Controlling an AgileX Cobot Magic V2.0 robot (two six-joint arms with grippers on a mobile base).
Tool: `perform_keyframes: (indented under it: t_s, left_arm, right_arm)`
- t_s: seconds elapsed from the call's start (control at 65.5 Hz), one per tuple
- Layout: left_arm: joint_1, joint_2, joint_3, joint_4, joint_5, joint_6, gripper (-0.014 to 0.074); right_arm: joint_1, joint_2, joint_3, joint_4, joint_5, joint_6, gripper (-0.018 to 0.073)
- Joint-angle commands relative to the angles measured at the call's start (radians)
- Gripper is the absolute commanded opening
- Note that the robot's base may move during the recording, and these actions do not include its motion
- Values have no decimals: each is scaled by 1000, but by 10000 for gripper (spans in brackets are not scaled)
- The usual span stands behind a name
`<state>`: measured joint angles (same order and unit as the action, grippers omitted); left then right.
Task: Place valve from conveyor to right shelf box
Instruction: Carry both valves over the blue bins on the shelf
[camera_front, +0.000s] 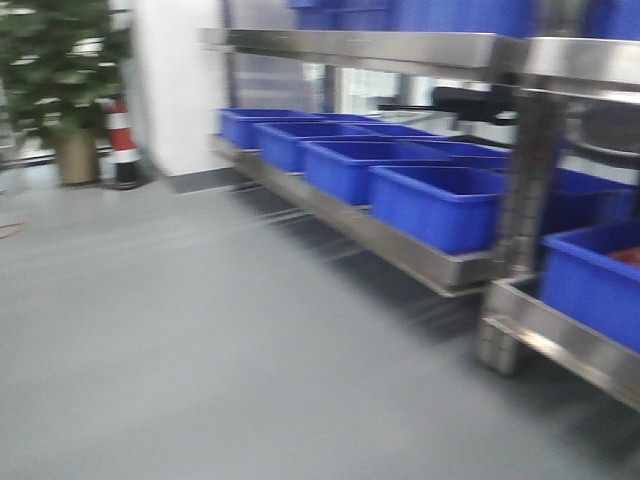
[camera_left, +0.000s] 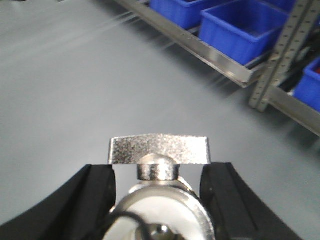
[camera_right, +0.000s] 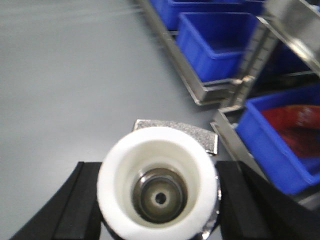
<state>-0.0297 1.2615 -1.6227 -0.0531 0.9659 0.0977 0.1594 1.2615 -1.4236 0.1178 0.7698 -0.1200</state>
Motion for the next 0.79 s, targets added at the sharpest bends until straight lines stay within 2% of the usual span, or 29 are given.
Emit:
perform_keyframes:
  t_s: [0.0, 0.778]
  left_arm:
    - [-5, -9, -8, -12, -43, -5, -111]
    - [-5, -9, -8, -12, -43, -5, -111]
  right_arm:
    - [-1, -16, -17, -8, -75, -3, -153]
    - [-1, -16, -17, -8, -75, -3, -153]
